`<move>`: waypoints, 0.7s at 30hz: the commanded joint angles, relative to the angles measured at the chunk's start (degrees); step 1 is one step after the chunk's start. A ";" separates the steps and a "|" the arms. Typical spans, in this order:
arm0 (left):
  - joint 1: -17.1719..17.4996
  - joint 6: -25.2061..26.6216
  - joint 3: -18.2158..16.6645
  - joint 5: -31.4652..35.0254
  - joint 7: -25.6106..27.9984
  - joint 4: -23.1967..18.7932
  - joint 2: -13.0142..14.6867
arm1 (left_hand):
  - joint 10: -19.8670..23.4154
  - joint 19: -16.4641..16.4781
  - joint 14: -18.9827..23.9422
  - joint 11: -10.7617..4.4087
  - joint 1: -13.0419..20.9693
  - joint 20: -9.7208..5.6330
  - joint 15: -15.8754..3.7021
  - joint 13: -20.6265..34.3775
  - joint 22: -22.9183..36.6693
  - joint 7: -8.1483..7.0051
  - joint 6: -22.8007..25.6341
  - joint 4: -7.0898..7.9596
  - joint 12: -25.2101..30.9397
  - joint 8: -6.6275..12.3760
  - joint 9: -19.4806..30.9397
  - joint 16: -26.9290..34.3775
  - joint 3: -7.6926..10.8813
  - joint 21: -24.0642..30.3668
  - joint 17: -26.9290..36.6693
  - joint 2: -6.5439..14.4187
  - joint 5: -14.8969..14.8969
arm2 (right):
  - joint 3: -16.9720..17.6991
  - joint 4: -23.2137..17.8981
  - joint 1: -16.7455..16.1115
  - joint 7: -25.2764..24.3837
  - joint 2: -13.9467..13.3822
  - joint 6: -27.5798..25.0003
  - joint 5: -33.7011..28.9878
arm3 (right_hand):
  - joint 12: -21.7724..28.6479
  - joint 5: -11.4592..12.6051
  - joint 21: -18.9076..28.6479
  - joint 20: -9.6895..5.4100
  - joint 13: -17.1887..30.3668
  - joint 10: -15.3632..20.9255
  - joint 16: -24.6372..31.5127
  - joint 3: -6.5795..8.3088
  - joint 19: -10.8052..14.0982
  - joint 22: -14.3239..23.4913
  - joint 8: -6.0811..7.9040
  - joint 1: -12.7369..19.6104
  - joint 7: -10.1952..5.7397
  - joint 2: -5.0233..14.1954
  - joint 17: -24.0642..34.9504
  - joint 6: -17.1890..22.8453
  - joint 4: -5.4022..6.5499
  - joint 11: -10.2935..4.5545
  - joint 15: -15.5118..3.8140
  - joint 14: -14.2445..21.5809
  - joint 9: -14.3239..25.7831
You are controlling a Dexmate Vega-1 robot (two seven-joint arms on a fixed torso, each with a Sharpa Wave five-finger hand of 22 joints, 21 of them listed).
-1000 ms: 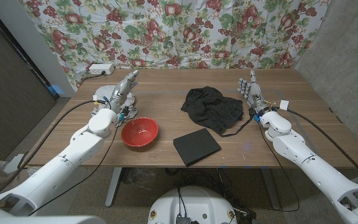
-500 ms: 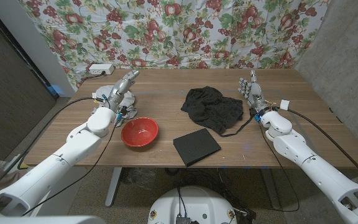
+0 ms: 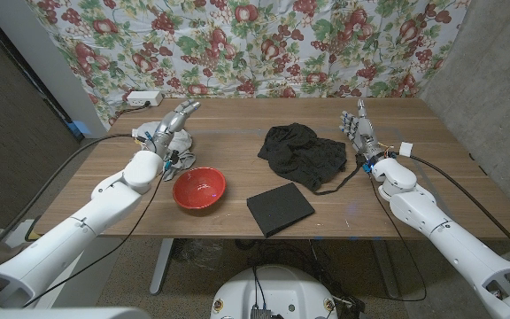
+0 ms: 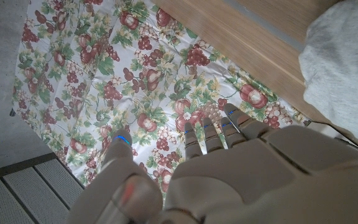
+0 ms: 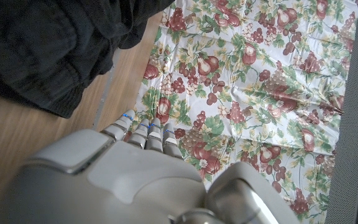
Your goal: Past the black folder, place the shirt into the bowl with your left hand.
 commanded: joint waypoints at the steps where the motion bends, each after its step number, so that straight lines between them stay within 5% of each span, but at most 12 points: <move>1: -0.58 1.28 0.52 2.37 0.81 0.04 0.17 | 0.36 -0.02 -0.36 -0.55 0.69 1.15 -3.01 0.20 0.20 -0.19 0.48 -0.08 0.55 0.23 0.23 0.11 0.27 -0.11 0.17 -0.09 0.09 | -0.10 1.06 0.50 0.50 0.38 0.36 0.07 | 0.00 0.15 -0.17 0.70 0.20 0.06 -0.01 -0.25 0.14 0.33 0.09 -0.01 -0.51 0.74 0.19 0.16 0.01 -0.34 0.04 -0.21 0.11; 4: -0.60 1.50 0.52 2.43 0.78 0.03 0.18 | 0.39 -0.55 -0.52 -0.53 0.82 3.74 -2.39 0.21 0.22 -0.26 0.48 -0.09 0.49 0.07 0.23 0.12 0.30 -0.11 0.18 -0.11 0.11 | -0.01 1.04 0.52 0.48 0.41 0.11 0.34 | 0.00 0.15 -0.19 0.82 0.20 0.05 -0.01 -0.25 0.11 0.34 0.08 -0.01 -0.62 0.75 0.19 0.10 0.01 -0.28 0.05 -0.22 0.11; 9: -0.32 2.93 0.36 2.74 1.15 -0.76 0.56 | 0.39 -0.92 -0.61 -0.77 0.87 4.96 -2.12 0.21 0.24 -0.53 0.58 -0.06 0.45 0.03 0.23 0.15 0.32 -0.11 0.20 -0.11 0.11 | 0.00 1.34 0.70 0.62 0.41 0.12 0.36 | 0.01 0.13 -0.20 1.03 0.20 0.06 0.04 -0.25 0.16 0.35 0.11 -0.02 -0.78 0.77 0.19 0.11 0.01 -0.69 -0.01 -0.15 0.11; 12: -0.23 2.87 0.33 2.78 1.02 -0.81 0.74 | 0.79 -0.97 -0.71 -1.07 0.91 7.48 -1.94 0.22 0.27 -0.87 1.15 -0.02 0.53 0.11 0.24 0.20 0.33 0.10 0.22 -0.12 0.11 | 0.05 1.61 0.86 0.85 0.54 -0.03 0.69 | 0.01 0.13 -0.21 1.28 0.20 0.03 0.06 -0.25 0.16 0.35 0.12 -0.02 -0.88 0.79 0.19 0.10 0.02 -0.64 0.18 -0.12 0.12; 21: 0.01 5.24 0.39 4.67 1.88 -2.55 1.94 | 1.31 -1.12 -0.79 -1.34 1.00 8.07 -1.53 0.23 0.29 -1.60 2.84 0.01 0.62 0.53 0.24 0.24 0.37 0.19 0.23 -0.13 0.12 | -0.18 3.62 1.69 2.22 1.13 1.65 0.47 | -0.07 0.12 -0.27 1.89 0.21 -0.22 0.05 -0.24 0.07 0.37 0.10 -0.01 -1.18 0.82 0.20 -0.06 0.01 -0.86 0.41 -0.21 0.12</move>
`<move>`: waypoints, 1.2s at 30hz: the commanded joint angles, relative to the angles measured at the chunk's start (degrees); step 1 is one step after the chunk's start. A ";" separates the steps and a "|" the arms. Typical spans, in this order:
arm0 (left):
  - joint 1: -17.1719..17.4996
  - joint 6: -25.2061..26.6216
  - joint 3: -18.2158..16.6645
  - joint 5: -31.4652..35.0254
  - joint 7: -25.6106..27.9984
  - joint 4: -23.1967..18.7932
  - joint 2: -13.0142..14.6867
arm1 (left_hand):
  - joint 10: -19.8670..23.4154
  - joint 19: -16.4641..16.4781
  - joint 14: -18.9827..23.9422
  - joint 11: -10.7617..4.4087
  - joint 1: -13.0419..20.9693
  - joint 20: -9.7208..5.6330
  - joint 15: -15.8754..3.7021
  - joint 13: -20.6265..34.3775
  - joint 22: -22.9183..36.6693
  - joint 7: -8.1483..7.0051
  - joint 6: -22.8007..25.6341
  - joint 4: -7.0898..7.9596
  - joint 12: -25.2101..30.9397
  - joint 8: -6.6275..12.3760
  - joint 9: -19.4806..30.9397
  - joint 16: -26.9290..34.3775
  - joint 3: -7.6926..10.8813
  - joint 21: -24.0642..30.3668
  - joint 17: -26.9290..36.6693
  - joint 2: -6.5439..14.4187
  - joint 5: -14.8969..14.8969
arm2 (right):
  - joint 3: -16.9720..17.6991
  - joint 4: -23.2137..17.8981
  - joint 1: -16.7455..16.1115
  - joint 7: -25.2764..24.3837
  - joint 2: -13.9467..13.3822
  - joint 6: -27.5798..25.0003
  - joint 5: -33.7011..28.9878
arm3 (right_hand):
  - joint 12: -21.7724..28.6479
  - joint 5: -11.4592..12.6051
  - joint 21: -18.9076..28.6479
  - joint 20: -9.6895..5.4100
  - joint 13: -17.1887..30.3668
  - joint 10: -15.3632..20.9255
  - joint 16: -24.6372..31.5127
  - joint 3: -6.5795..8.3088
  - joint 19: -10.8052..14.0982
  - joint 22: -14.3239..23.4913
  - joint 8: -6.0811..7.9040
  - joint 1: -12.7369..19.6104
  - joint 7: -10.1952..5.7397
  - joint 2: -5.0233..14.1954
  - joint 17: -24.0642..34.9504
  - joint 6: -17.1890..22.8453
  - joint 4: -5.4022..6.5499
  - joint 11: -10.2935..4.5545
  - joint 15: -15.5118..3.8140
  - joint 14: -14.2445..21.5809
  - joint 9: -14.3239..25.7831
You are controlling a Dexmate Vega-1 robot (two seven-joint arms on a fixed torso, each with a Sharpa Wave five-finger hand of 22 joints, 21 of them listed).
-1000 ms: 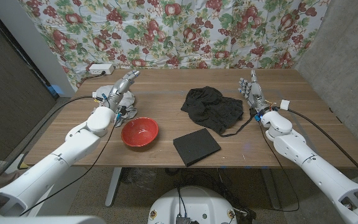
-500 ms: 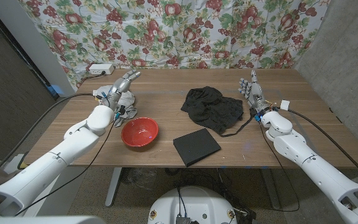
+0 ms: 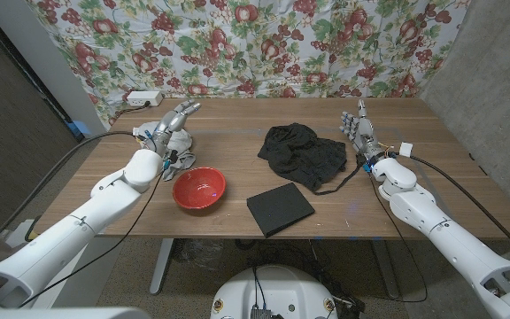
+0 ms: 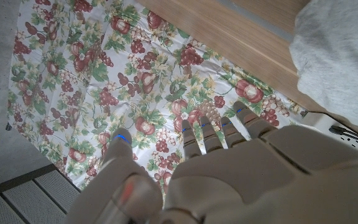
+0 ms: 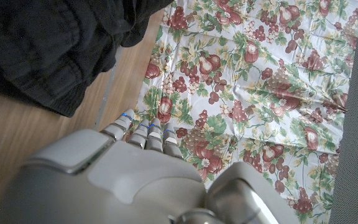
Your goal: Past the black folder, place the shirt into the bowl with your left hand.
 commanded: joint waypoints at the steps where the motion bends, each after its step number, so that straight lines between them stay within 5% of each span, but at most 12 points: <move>1: 0.33 3.23 0.05 2.21 1.02 -2.12 1.41 | 0.26 -0.24 -0.52 -0.13 0.39 0.50 -1.84 0.23 0.13 0.16 0.47 0.01 0.22 0.27 0.24 0.24 0.38 0.09 0.24 0.03 0.12 | -0.22 2.00 0.87 1.26 0.62 1.57 -0.08 | -0.09 0.12 -0.06 0.56 0.21 -0.17 0.05 -0.23 -0.05 0.08 0.10 0.00 -0.53 0.84 0.19 -0.26 0.01 -0.39 0.52 -0.13 0.12; 26: 1.01 11.22 -0.27 8.28 3.60 -6.51 4.98 | -0.33 0.16 -0.82 0.54 0.50 -0.78 -1.78 0.25 0.17 0.66 -0.19 0.11 -0.09 -0.30 0.26 0.26 0.47 0.46 0.26 0.14 0.09 | 0.14 0.81 0.01 0.17 0.37 3.75 -1.38 | 0.12 0.10 -0.15 0.64 0.22 0.19 0.12 -0.05 -0.14 0.10 0.36 0.26 -0.76 1.07 0.18 0.17 -0.11 -0.58 -0.09 -0.13 0.13; 36: -0.95 15.75 2.23 13.10 2.15 -7.64 6.87 | -1.05 1.64 -1.07 0.47 0.75 -1.94 -1.14 0.28 0.20 0.89 -1.00 0.12 -0.34 -0.73 0.28 0.25 0.63 1.00 0.28 0.35 0.07 | 0.18 0.04 -0.41 -0.52 0.22 3.45 -1.58 | 0.15 0.09 -0.15 0.67 0.22 0.25 0.14 -0.02 -0.12 0.11 0.39 0.32 -0.76 1.09 0.17 0.24 -0.15 -0.57 -0.02 -0.07 0.13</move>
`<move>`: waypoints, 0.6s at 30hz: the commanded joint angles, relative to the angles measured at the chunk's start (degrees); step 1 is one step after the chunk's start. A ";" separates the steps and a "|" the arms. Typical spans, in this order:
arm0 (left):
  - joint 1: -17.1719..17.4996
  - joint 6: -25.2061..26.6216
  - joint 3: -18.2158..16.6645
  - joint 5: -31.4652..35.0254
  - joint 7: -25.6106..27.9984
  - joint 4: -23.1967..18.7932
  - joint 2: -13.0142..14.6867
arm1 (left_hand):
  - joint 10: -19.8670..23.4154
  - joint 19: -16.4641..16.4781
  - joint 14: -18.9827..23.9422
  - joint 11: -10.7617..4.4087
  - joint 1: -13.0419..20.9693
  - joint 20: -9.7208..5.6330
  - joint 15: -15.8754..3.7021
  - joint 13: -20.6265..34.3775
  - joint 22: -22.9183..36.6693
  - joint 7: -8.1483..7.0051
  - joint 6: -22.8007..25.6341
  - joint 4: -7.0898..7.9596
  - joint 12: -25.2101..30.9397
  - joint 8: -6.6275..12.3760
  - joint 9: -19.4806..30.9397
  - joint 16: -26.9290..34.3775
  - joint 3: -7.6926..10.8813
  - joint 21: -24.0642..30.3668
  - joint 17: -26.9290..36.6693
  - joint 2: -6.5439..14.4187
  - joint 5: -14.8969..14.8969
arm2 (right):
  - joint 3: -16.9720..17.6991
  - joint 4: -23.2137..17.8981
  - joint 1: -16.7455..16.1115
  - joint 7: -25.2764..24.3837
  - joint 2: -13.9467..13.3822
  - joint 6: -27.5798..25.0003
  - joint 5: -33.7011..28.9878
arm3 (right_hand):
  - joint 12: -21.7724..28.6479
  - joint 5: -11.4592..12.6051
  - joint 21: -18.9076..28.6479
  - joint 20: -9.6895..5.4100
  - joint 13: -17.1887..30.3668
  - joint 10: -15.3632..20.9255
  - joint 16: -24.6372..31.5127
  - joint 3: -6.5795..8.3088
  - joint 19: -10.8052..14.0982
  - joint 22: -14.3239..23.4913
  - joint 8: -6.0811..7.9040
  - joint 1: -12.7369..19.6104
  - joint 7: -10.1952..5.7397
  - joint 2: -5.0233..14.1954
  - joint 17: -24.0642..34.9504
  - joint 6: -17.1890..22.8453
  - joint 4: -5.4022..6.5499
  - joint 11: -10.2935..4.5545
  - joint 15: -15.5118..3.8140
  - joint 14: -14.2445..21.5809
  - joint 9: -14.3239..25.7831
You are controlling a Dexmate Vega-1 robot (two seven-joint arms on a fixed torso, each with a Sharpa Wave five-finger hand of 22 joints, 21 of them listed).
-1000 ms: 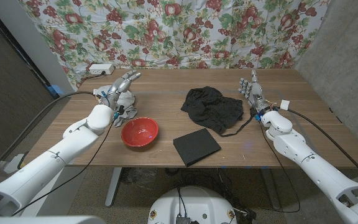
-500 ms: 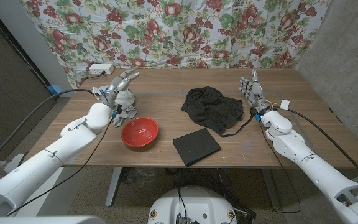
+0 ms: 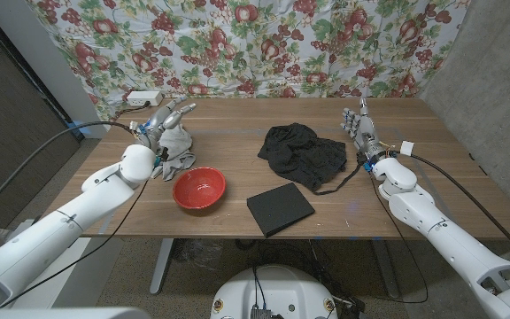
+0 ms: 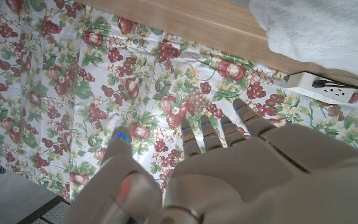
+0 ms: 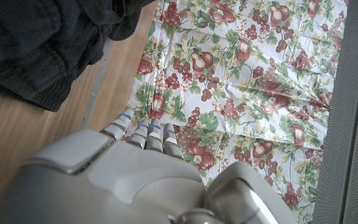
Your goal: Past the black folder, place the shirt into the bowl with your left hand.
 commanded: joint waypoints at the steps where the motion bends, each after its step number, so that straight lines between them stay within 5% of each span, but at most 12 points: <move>1: -1.79 5.13 2.35 5.13 -1.24 -1.59 2.18 | -0.37 0.56 -0.35 -0.21 0.77 -0.17 -1.18 0.28 0.22 0.38 -0.45 -0.20 -0.04 -0.49 0.29 0.25 0.31 0.28 0.28 0.36 0.07 | 0.06 -0.99 -0.54 -0.75 -0.36 0.14 -0.57 | 0.16 0.09 -0.16 0.42 0.22 0.27 0.15 -0.02 -0.24 0.13 0.39 0.55 -0.05 0.10 0.17 0.53 -0.15 0.06 -0.38 0.25 0.13; 18: -3.10 10.49 3.74 12.09 -2.55 -4.41 5.83 | 1.06 1.41 0.21 -0.19 0.89 -0.30 -0.90 0.35 0.28 0.72 0.06 -0.20 0.54 -0.30 0.31 0.52 0.33 0.51 0.33 0.34 -0.06 | 0.36 -2.90 -1.39 -1.74 -1.17 -0.68 -0.83 | 0.20 0.09 -0.19 0.46 0.23 0.37 0.14 0.02 -0.24 0.13 0.40 0.69 -0.09 0.08 0.16 0.61 -0.26 -0.05 -0.38 0.25 0.13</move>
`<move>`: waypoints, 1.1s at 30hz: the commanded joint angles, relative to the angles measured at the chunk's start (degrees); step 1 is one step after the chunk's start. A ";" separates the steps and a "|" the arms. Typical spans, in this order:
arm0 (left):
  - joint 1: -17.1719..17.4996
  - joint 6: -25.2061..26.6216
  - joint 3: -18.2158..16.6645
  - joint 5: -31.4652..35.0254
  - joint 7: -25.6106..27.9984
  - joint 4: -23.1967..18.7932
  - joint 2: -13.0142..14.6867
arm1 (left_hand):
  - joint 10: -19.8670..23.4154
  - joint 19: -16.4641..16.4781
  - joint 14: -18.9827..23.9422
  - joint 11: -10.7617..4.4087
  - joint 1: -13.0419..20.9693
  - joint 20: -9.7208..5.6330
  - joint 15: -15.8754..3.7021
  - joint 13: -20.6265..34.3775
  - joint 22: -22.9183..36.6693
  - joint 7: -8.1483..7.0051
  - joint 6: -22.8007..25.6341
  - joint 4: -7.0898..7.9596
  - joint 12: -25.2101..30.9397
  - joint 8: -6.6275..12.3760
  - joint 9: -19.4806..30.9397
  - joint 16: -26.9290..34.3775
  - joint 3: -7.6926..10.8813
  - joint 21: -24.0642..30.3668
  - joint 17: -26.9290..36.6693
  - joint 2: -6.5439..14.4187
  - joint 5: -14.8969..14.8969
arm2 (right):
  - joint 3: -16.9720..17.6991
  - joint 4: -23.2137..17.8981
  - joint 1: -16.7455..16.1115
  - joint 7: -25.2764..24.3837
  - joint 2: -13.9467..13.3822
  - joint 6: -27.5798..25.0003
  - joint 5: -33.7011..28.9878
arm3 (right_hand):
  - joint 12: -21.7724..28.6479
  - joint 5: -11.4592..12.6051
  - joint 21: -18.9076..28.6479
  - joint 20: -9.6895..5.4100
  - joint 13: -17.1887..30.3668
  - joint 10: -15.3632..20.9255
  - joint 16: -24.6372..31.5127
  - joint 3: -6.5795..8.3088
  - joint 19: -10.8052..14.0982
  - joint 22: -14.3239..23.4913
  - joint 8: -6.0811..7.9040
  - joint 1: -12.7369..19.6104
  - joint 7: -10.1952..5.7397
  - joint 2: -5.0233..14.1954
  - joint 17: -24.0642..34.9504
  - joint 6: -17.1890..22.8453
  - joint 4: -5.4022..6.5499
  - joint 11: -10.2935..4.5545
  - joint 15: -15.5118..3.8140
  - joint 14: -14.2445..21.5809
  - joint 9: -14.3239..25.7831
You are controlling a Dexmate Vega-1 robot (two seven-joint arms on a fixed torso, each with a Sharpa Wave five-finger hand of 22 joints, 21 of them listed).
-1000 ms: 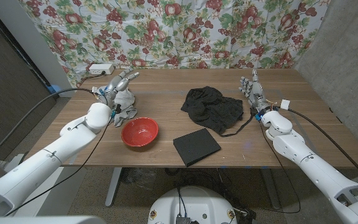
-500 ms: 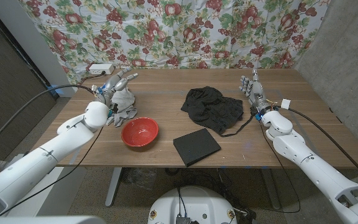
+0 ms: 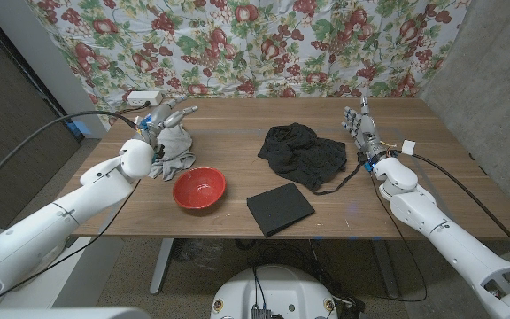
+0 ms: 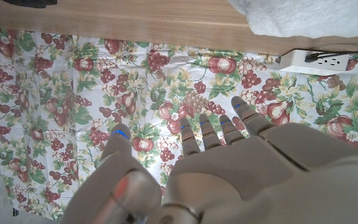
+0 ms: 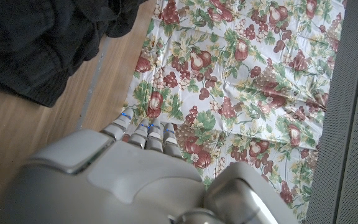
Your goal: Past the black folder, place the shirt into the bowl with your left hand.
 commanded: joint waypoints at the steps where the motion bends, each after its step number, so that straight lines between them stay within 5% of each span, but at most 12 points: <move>1: -0.70 3.94 1.21 5.07 -1.54 -2.43 2.98 | 0.92 0.57 0.22 0.00 0.59 0.13 -0.92 0.35 0.29 0.46 0.35 -0.20 0.49 0.13 0.31 0.28 0.33 0.51 0.33 0.02 -0.07 | 0.20 -1.25 -0.61 -0.71 -0.49 -0.60 -0.26 | 0.21 0.09 -0.18 0.44 0.23 0.38 0.14 0.02 -0.23 0.14 0.24 0.69 -0.12 0.08 0.16 0.63 -0.26 -0.09 -0.38 0.25 0.13; 11: 1.00 3.78 0.44 5.49 -2.41 -3.61 4.34 | 1.01 0.45 0.22 -0.05 0.60 0.19 -1.07 0.36 0.30 0.38 0.53 -0.21 0.49 0.17 0.32 0.28 0.30 0.42 0.34 -0.06 -0.11 | 0.20 -1.70 -0.81 -0.39 -0.75 -0.68 -0.19 | 0.20 0.10 -0.19 0.44 0.23 0.34 0.13 0.04 -0.21 0.14 0.23 0.77 -0.13 0.08 0.16 0.64 -0.32 -0.13 -0.42 0.24 0.13; 27: 1.50 0.69 1.00 9.58 -1.21 -1.43 5.61 | 2.42 2.30 1.42 -0.01 2.41 -5.25 -4.00 0.37 0.10 0.90 2.09 -1.05 0.80 0.61 0.30 0.47 0.68 0.61 0.20 -0.66 0.27 | -0.05 -1.84 -1.56 -1.06 -0.16 -0.50 -0.28 | 0.22 0.10 -0.22 0.48 0.23 0.39 0.14 0.10 -0.24 0.14 0.22 0.90 -0.15 0.11 0.15 0.65 -0.41 -0.23 -0.44 0.31 0.13; 33: 0.99 -0.86 1.15 10.82 -2.42 -0.46 6.78 | 2.80 2.62 1.58 -0.26 2.81 -5.43 -4.23 0.37 0.08 0.94 2.55 -1.17 0.88 0.73 0.30 0.45 0.76 0.62 0.18 -0.78 0.40 | -0.04 -2.10 -1.88 -1.19 -0.21 -0.48 -0.28 | 0.25 0.09 -0.22 0.47 0.23 0.47 0.14 0.10 -0.23 0.14 0.23 0.93 -0.21 0.08 0.15 0.68 -0.45 -0.18 -0.41 0.33 0.13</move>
